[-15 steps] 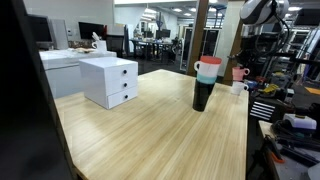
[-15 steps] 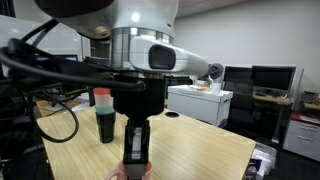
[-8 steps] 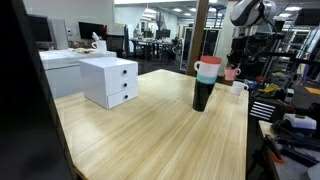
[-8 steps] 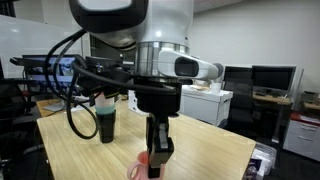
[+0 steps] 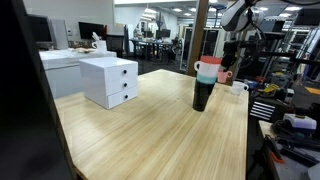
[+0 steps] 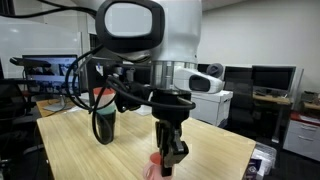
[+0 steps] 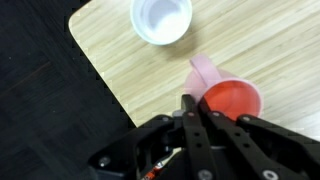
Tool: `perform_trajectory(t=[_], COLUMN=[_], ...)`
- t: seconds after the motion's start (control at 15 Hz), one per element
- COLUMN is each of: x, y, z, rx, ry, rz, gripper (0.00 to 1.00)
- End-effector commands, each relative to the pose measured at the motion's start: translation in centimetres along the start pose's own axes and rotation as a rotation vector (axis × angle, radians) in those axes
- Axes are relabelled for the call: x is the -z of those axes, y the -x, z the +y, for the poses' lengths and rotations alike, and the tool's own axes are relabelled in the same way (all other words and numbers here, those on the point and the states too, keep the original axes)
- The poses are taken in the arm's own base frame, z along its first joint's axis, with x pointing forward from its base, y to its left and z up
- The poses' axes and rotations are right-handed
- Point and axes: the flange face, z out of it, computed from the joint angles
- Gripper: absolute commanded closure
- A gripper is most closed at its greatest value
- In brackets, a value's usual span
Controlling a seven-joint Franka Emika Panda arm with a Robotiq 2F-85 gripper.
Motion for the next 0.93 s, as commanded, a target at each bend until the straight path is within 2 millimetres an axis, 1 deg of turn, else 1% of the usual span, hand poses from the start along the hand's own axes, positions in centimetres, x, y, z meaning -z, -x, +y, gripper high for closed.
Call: perform_trajectory(t=[0.0, 0.2, 0.33, 0.53, 0.87], x=[-1.0, -2.3, -3.0, -4.0, -4.9], y=[-0.7, -0.6, -0.3, 0.2, 1.3], z=[-0.1, -0.5, -0.4, 0.5, 1.6], rx=[0.043, 0.037, 0.032, 0.029, 0.031], ry=[-0.030, -0.079, -0.100, -0.115, -0.108], rz=[0.034, 0.052, 0.062, 0.068, 0.082], gripper=[0.95, 0.95, 0.95, 0.95, 0.95])
